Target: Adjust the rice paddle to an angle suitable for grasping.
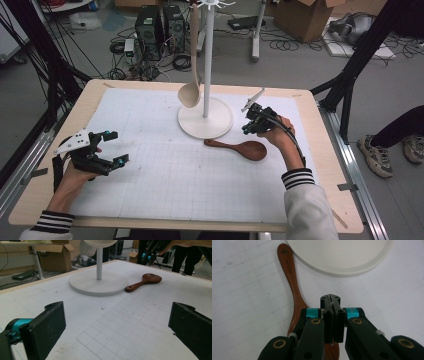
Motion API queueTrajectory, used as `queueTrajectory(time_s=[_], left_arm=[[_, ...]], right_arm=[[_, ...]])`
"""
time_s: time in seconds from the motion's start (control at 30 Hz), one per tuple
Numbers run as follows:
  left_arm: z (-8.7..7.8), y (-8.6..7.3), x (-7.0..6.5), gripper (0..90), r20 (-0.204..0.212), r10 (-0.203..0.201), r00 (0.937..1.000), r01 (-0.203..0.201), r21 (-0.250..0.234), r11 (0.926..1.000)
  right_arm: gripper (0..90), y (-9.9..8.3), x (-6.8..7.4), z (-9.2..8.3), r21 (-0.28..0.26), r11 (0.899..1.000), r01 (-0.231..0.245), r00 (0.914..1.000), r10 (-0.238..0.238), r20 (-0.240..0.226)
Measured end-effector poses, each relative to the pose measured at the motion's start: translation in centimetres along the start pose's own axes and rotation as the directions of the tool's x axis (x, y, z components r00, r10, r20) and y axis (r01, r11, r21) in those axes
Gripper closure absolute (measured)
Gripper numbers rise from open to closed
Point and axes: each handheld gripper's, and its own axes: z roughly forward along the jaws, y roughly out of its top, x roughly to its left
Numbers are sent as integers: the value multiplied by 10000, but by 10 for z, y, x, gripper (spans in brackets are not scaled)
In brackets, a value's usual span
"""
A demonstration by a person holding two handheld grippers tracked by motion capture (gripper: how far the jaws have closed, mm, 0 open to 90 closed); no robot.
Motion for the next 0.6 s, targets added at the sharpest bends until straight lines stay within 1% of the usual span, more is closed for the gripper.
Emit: queueTrajectory(time_s=[0.07, 0.1, 0.13, 0.23, 0.3, 0.4, 0.47, 0.6], left_arm=[[0, 0, 0, 17, 4, 2, 10000, -2, 13, 10000], [0, 0, 0, 17, 2, -9, 10000, 9, 4, 10000], [0, 0, 0, 17, -1, 0, 10000, 0, -2, 10000], [-1, 0, 1, 17, 0, -7, 10000, 7, 18, 10000], [0, 0, 1, 17, -3, -38, 10000, 38, 14, 10000], [0, -1, 1, 17, 27, -10, 10000, 10, 33, 10000], [0, -1, 1, 17, 36, -7, 10000, 7, 54, 10000], [0, -1, 1, 17, 10, -44, 10000, 44, 37, 10000]], right_arm=[[900, 0, -1, 5, 174, 9998, 81, 10000, -81, 11], [900, 0, -1, 8, 288, 9996, -1, 10000, 2, -32], [900, 0, -2, 10, 324, 9995, 58, 10000, -57, -36], [900, 0, -2, 15, 411, 9991, -117, 9999, 122, -114], [900, -1, -4, 17, 463, 9988, -126, 9999, 130, -82], [900, -3, -4, 21, 427, 9984, -368, 9992, 375, -167], [900, -4, -5, 25, 525, 9975, -479, 9987, 488, -159], [900, -7, -5, 33, 645, 9960, -621, 9975, 641, -291]])
